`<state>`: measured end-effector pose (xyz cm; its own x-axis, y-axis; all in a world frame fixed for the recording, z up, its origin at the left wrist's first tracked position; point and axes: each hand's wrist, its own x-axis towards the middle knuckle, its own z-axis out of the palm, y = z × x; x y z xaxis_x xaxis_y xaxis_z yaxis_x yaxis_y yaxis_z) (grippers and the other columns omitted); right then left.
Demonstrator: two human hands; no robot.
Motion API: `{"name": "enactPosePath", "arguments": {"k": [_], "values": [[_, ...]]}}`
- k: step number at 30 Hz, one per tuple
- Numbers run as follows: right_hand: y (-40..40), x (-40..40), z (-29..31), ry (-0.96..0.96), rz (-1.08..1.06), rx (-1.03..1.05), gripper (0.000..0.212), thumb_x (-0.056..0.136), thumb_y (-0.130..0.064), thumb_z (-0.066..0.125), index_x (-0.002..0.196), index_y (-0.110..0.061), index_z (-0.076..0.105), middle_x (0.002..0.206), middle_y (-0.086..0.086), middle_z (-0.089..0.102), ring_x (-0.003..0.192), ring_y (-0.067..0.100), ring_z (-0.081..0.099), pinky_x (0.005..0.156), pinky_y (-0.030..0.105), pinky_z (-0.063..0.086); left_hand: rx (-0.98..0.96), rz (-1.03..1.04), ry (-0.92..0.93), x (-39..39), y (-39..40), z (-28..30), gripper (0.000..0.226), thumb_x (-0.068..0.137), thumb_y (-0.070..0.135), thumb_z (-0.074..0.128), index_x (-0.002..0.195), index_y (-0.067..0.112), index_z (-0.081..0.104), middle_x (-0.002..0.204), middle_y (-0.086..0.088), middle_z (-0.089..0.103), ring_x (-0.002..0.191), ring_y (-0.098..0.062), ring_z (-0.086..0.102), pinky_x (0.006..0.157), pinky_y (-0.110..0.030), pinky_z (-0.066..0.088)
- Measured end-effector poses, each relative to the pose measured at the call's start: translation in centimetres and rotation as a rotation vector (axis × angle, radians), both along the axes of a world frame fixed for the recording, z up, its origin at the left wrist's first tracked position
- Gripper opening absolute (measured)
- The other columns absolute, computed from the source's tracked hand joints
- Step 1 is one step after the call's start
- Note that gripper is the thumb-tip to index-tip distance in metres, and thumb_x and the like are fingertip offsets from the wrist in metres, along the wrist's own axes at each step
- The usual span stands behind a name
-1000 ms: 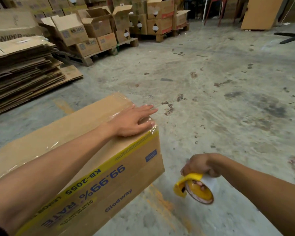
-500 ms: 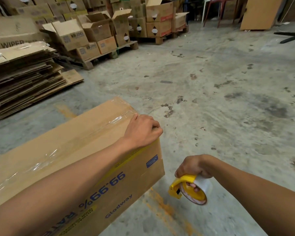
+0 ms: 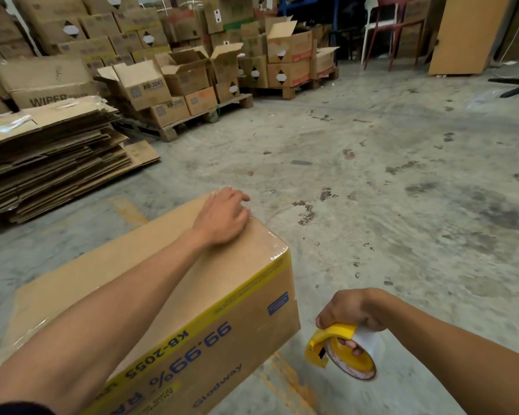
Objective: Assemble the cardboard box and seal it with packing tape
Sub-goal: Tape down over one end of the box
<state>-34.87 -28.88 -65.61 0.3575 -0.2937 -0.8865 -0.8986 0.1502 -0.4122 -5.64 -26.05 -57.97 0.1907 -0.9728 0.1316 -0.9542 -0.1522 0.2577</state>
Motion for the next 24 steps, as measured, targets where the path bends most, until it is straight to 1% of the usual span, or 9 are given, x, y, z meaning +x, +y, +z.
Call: {"name": "enactPosePath", "arguments": {"k": [2, 4, 8, 12, 14, 17, 19, 21, 24], "values": [[-0.2, -0.2, -0.3, -0.02, 0.011, -0.03, 0.049, 0.084, -0.034, 0.07, 0.12, -0.001, 0.067, 0.06, 0.013, 0.067, 0.045, 0.021, 0.061, 0.056, 0.035, 0.057, 0.108, -0.013, 0.027, 1.6, 0.1, -1.1, 0.047, 0.095, 0.045, 0.036, 0.133, 0.022, 0.051, 0.143, 0.002, 0.051, 0.138, -0.021, 0.039, 0.114, -0.042, 0.028], [0.0, -0.4, -0.6, -0.029, 0.015, -0.045, 0.05, 0.079, -0.035, 0.073, 0.119, -0.007, 0.068, 0.06, 0.01, 0.069, 0.045, 0.02, 0.062, 0.056, 0.034, 0.056, 0.086, -0.043, 0.026, 2.1, 0.2, -1.9, 0.045, 0.095, 0.046, 0.035, 0.131, 0.025, 0.051, 0.141, 0.004, 0.052, 0.133, -0.02, 0.044, 0.109, -0.038, 0.034], [0.9, -1.3, -1.1, -0.016, 0.031, -0.026, 0.049, 0.076, -0.038, 0.075, 0.116, -0.01, 0.071, 0.053, 0.006, 0.067, 0.041, 0.018, 0.061, 0.051, 0.032, 0.055, 0.185, -0.066, -0.11, 2.3, 0.0, -1.3, 0.051, 0.091, 0.057, 0.029, 0.132, 0.035, 0.049, 0.141, 0.009, 0.046, 0.133, -0.017, 0.036, 0.108, -0.046, 0.034], [1.9, -2.6, -2.1, 0.018, 0.046, 0.057, 0.05, 0.071, -0.038, 0.077, 0.115, -0.014, 0.073, 0.074, 0.01, 0.07, 0.048, 0.018, 0.063, 0.059, 0.032, 0.058, 0.188, -0.13, -0.078, 1.6, -0.2, -2.1, 0.043, 0.091, 0.055, 0.031, 0.116, 0.03, 0.056, 0.124, 0.006, 0.056, 0.121, -0.017, 0.047, 0.101, -0.037, 0.037], [2.6, -2.9, -2.5, 0.018, 0.049, 0.103, 0.053, 0.066, -0.038, 0.079, 0.114, -0.015, 0.074, 0.09, 0.014, 0.073, 0.064, 0.022, 0.069, 0.071, 0.036, 0.062, 0.157, -0.122, -0.001, 0.7, -0.4, -2.8, 0.029, 0.095, 0.044, 0.039, 0.107, 0.025, 0.058, 0.111, 0.004, 0.06, 0.109, -0.019, 0.053, 0.091, -0.031, 0.038], [3.1, -2.7, -2.9, 0.019, 0.056, 0.072, 0.06, 0.053, -0.043, 0.082, 0.108, -0.021, 0.077, 0.118, 0.007, 0.072, 0.106, 0.025, 0.069, 0.09, 0.037, 0.057, 0.176, -0.084, 0.02, 0.1, -1.0, -2.4, 0.023, 0.094, 0.042, 0.044, 0.101, 0.026, 0.058, 0.102, 0.006, 0.062, 0.102, -0.02, 0.058, 0.082, -0.031, 0.04], [3.2, -2.3, -2.5, 0.002, 0.068, 0.057, 0.052, 0.059, -0.043, 0.08, 0.107, -0.025, 0.078, 0.122, 0.003, 0.071, 0.114, 0.023, 0.066, 0.095, 0.035, 0.055, 0.191, -0.069, -0.042, 1.3, -1.4, -1.8, 0.038, 0.088, 0.053, 0.041, 0.114, 0.03, 0.057, 0.121, 0.004, 0.06, 0.12, -0.022, 0.051, 0.098, -0.036, 0.039], [3.1, -1.9, -2.1, -0.028, 0.074, 0.016, 0.045, 0.063, -0.044, 0.079, 0.106, -0.028, 0.078, 0.119, -0.003, 0.072, 0.112, 0.018, 0.065, 0.096, 0.031, 0.054, 0.238, 0.002, -0.118, 3.2, -1.4, -1.1, 0.065, 0.082, 0.071, 0.034, 0.133, 0.034, 0.048, 0.146, 0.004, 0.045, 0.14, -0.021, 0.03, 0.115, -0.046, 0.022], [2.9, -1.3, -1.5, -0.055, 0.095, 0.007, 0.049, 0.057, -0.049, 0.08, 0.102, -0.033, 0.079, 0.118, -0.009, 0.071, 0.112, 0.015, 0.063, 0.1, 0.03, 0.051, 0.32, 0.047, -0.155, 5.3, -1.2, 0.3, 0.094, 0.073, 0.088, 0.021, 0.141, 0.028, 0.044, 0.151, 0.005, 0.039, 0.143, -0.017, 0.025, 0.117, -0.046, 0.018]]}}
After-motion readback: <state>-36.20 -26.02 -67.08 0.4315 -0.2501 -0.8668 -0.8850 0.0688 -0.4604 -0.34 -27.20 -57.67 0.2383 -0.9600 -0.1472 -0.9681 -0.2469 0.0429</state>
